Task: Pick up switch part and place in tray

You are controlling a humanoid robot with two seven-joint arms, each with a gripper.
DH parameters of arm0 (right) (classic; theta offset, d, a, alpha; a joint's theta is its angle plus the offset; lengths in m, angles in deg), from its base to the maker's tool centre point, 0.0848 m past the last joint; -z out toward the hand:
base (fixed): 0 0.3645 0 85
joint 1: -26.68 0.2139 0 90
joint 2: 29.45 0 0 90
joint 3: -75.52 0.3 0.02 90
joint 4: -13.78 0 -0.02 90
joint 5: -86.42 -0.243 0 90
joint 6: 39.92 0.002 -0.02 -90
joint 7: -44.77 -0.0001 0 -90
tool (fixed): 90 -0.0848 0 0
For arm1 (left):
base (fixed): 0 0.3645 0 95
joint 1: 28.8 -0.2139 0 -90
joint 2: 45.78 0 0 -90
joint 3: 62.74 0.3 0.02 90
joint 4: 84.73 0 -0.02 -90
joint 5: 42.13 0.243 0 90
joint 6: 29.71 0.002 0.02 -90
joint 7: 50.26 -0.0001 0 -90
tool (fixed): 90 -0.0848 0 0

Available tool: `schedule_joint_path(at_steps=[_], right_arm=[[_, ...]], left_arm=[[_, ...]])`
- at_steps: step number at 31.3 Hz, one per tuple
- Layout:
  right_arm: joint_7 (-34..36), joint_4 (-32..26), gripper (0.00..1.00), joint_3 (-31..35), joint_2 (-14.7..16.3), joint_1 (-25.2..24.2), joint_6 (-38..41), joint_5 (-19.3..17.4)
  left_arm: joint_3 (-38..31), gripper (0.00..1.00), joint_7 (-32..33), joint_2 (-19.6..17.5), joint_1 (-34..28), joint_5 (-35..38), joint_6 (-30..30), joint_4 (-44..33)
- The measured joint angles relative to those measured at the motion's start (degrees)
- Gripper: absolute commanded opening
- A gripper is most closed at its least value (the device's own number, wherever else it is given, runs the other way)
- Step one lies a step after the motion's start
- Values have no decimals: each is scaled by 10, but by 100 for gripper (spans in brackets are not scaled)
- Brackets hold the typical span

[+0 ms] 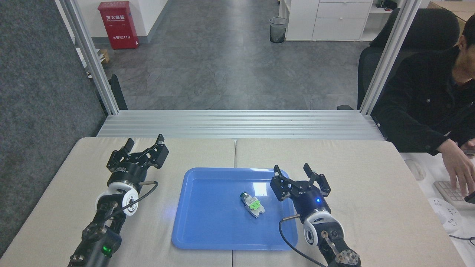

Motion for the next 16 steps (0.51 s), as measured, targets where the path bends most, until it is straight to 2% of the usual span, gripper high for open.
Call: schedule_joint_path(at_steps=[16], right_arm=[[5, 3, 98, 43, 38, 10, -30, -15]], left_arm=[[0, 100, 0, 0, 0, 0, 0, 0]])
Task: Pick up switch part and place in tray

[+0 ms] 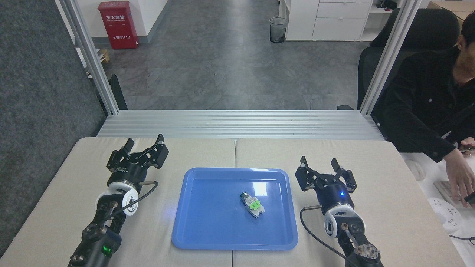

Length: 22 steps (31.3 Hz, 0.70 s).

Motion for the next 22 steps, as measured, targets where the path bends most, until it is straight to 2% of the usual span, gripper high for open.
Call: schedule_joint_path(at_steps=[22], right_arm=[[0, -2, 98, 26, 20, 7, -1, -3]], left_arm=[[0, 100, 0, 0, 0, 0, 0, 0]])
